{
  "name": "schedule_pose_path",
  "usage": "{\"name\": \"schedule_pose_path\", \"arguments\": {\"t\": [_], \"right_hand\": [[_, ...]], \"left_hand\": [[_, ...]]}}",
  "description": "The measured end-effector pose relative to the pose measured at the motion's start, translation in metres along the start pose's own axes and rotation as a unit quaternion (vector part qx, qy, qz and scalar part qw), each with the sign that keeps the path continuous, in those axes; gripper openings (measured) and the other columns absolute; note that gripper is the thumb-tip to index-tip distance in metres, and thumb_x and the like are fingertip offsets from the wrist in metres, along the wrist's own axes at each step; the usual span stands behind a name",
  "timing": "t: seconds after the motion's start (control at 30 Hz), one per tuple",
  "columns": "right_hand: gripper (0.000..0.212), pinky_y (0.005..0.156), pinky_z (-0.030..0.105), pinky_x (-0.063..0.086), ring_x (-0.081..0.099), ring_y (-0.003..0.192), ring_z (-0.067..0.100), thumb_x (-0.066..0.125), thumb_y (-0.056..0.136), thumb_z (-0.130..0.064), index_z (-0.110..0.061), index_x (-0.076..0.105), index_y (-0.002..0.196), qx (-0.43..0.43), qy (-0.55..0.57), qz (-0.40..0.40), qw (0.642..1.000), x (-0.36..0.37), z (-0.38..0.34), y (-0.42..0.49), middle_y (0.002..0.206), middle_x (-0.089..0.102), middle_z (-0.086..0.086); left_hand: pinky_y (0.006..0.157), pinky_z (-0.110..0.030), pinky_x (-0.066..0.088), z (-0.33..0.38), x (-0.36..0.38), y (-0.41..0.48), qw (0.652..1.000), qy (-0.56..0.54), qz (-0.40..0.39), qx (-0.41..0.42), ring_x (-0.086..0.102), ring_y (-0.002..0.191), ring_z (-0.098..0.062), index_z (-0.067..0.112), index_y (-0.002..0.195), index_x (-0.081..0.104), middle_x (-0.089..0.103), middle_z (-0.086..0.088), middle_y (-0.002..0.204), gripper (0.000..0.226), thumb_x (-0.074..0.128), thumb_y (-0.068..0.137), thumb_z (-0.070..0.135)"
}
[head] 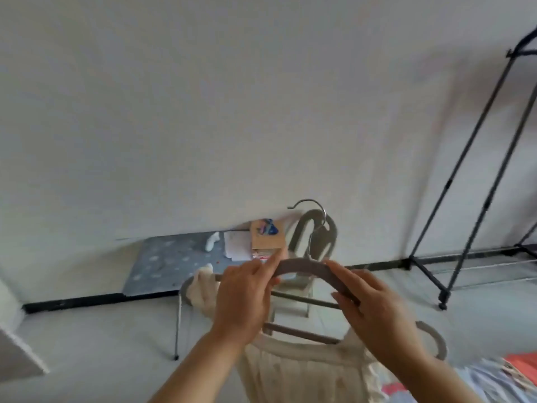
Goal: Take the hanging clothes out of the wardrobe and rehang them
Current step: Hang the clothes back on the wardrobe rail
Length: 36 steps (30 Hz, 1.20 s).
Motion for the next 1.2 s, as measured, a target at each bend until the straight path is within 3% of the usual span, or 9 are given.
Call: {"name": "schedule_pose_path", "arguments": {"t": [0.1, 0.2, 0.37, 0.6, 0.7, 0.8, 1.0, 1.1, 1.2], "right_hand": [[0.067, 0.046, 0.007, 0.033, 0.058, 0.067, 0.006, 0.082, 0.066, -0.012, -0.032, 0.054, 0.124, -0.084, 0.01, 0.018, 0.996, 0.032, -0.1, 0.036, 0.088, 0.065, -0.011], [0.057, 0.042, 0.019, 0.04, 0.061, 0.064, 0.013, 0.076, 0.075, -0.014, -0.03, 0.054, 0.125, -0.162, 0.042, 0.051, 0.985, 0.059, -0.195, 0.066, 0.088, 0.066, -0.007], [0.051, 0.037, 0.026, 0.042, 0.061, 0.057, 0.018, 0.07, 0.079, -0.019, -0.032, 0.05, 0.124, -0.274, 0.116, 0.069, 0.952, 0.104, -0.334, 0.103, 0.081, 0.064, -0.006], [0.047, 0.034, 0.022, 0.04, 0.059, 0.053, 0.014, 0.061, 0.077, -0.026, -0.033, 0.049, 0.122, -0.389, 0.21, 0.065, 0.895, 0.178, -0.493, 0.142, 0.078, 0.061, -0.009], [0.048, 0.035, 0.021, 0.039, 0.059, 0.056, 0.012, 0.065, 0.078, -0.025, -0.033, 0.049, 0.123, -0.431, 0.244, 0.064, 0.866, 0.215, -0.55, 0.161, 0.079, 0.061, -0.01], [0.041, 0.04, 0.016, 0.035, 0.057, 0.059, 0.008, 0.051, 0.083, -0.034, -0.034, 0.049, 0.124, -0.47, 0.262, 0.057, 0.841, 0.252, -0.605, 0.184, 0.078, 0.059, -0.013], [0.049, 0.04, 0.011, 0.035, 0.057, 0.052, 0.007, 0.055, 0.076, -0.034, -0.03, 0.046, 0.124, -0.535, 0.297, 0.044, 0.79, 0.308, -0.703, 0.235, 0.075, 0.061, -0.01], [0.048, 0.049, 0.0, 0.019, 0.052, 0.047, 0.001, 0.053, 0.077, -0.034, -0.027, 0.046, 0.124, -0.567, 0.313, 0.032, 0.762, 0.332, -0.749, 0.253, 0.072, 0.059, -0.012], [0.051, 0.047, -0.002, 0.005, 0.052, 0.048, 0.0, 0.064, 0.076, -0.03, -0.026, 0.047, 0.124, -0.58, 0.317, 0.046, 0.749, 0.353, -0.792, 0.268, 0.073, 0.06, -0.013]], "left_hand": [[0.053, -0.029, 0.046, -0.067, -0.094, -0.023, 0.995, 0.068, 0.06, -0.029, 0.057, 0.053, -0.015, 0.024, 0.13, 0.043, 0.058, 0.003, 0.063, 0.046, 0.054, 0.085, 0.025], [0.052, -0.029, 0.046, -0.124, -0.182, -0.046, 0.984, 0.13, 0.095, -0.072, 0.056, 0.052, -0.017, 0.02, 0.126, 0.053, 0.057, 0.003, 0.063, 0.058, 0.075, 0.074, 0.01], [0.048, -0.029, 0.044, -0.197, -0.305, -0.086, 0.953, 0.231, 0.122, -0.153, 0.054, 0.048, -0.018, 0.018, 0.121, 0.061, 0.056, 0.003, 0.062, 0.053, 0.077, 0.071, 0.009], [0.044, -0.031, 0.047, -0.281, -0.431, -0.141, 0.906, 0.326, 0.142, -0.23, 0.057, 0.05, -0.019, 0.02, 0.123, 0.057, 0.061, -0.001, 0.064, 0.049, 0.068, 0.076, 0.015], [0.065, -0.035, 0.053, -0.324, -0.473, -0.157, 0.882, 0.343, 0.145, -0.288, 0.064, 0.076, -0.023, 0.026, 0.133, 0.051, 0.067, -0.006, 0.088, 0.048, 0.06, 0.086, 0.015], [0.079, -0.035, 0.049, -0.367, -0.509, -0.17, 0.864, 0.345, 0.174, -0.323, 0.061, 0.089, -0.02, 0.033, 0.136, 0.045, 0.066, -0.003, 0.101, 0.047, 0.054, 0.091, 0.021], [0.082, -0.032, 0.043, -0.444, -0.569, -0.169, 0.808, 0.415, 0.168, -0.384, 0.056, 0.092, -0.017, 0.04, 0.14, 0.035, 0.059, 0.001, 0.101, 0.049, 0.047, 0.095, 0.024], [0.084, -0.03, 0.045, -0.48, -0.598, -0.169, 0.8, 0.41, 0.174, -0.403, 0.056, 0.095, -0.016, 0.037, 0.141, 0.034, 0.06, -0.001, 0.108, 0.047, 0.044, 0.097, 0.022], [0.082, -0.019, 0.04, -0.515, -0.624, -0.171, 0.78, 0.442, 0.167, -0.409, 0.054, 0.096, -0.012, 0.036, 0.141, 0.032, 0.059, 0.001, 0.108, 0.047, 0.043, 0.098, 0.025]]}}
Point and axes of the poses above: each hand's wrist, its own y-axis towards the middle knuckle, its own x-axis out of the palm, z = x × y, the point moved 6 cm from there along y, towards the middle knuckle
